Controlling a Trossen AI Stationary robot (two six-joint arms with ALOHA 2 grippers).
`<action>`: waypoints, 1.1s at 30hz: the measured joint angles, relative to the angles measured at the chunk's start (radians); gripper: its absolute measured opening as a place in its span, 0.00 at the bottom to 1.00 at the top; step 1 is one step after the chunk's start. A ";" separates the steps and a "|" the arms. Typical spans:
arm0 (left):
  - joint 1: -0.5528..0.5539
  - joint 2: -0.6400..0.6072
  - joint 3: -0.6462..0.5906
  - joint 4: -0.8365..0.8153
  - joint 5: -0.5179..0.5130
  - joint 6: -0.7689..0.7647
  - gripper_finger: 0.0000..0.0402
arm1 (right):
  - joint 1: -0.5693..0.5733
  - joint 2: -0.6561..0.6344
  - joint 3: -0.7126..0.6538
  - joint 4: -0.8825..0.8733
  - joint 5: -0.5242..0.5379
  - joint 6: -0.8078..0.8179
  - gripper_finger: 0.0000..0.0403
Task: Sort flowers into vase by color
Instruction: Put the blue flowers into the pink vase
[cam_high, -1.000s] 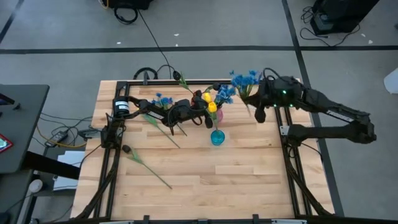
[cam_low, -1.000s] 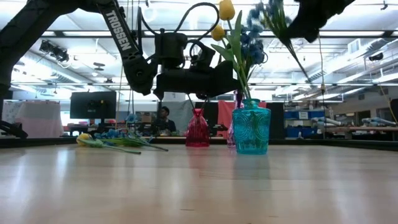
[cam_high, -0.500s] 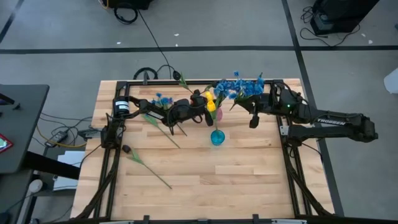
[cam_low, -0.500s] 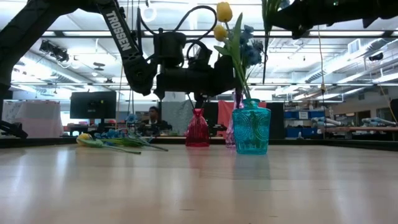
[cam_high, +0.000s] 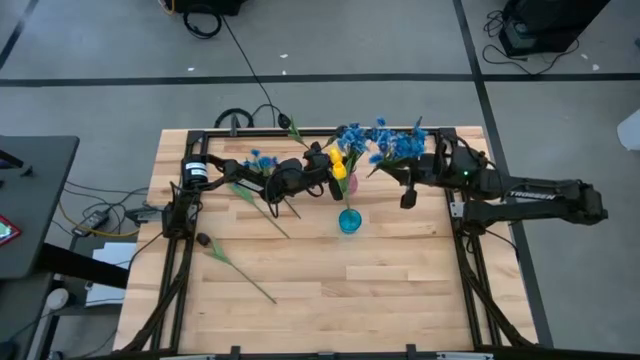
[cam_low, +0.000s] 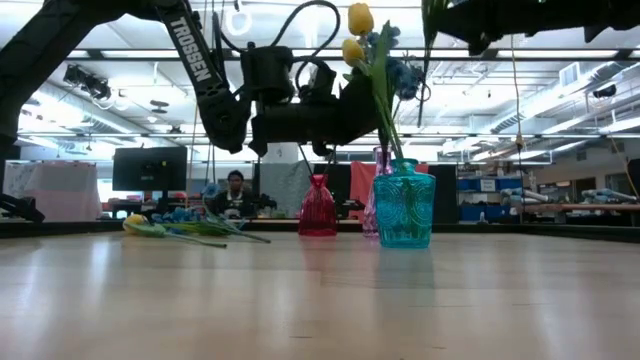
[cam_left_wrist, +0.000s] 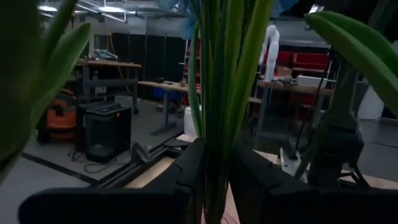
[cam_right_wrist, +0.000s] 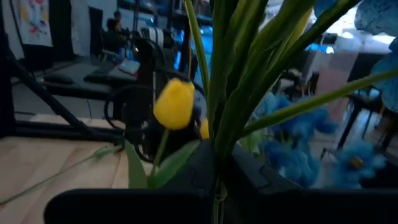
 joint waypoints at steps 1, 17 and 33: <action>0.000 0.000 0.000 0.003 0.000 0.000 0.17 | 0.006 0.007 0.000 0.019 0.000 -0.005 0.09; 0.016 -0.067 0.000 -0.058 -0.040 0.038 0.17 | 0.079 0.201 0.000 0.254 0.052 -0.188 0.09; 0.019 -0.069 0.000 -0.059 -0.054 0.002 0.17 | 0.050 0.338 -0.004 0.365 0.105 -0.268 0.09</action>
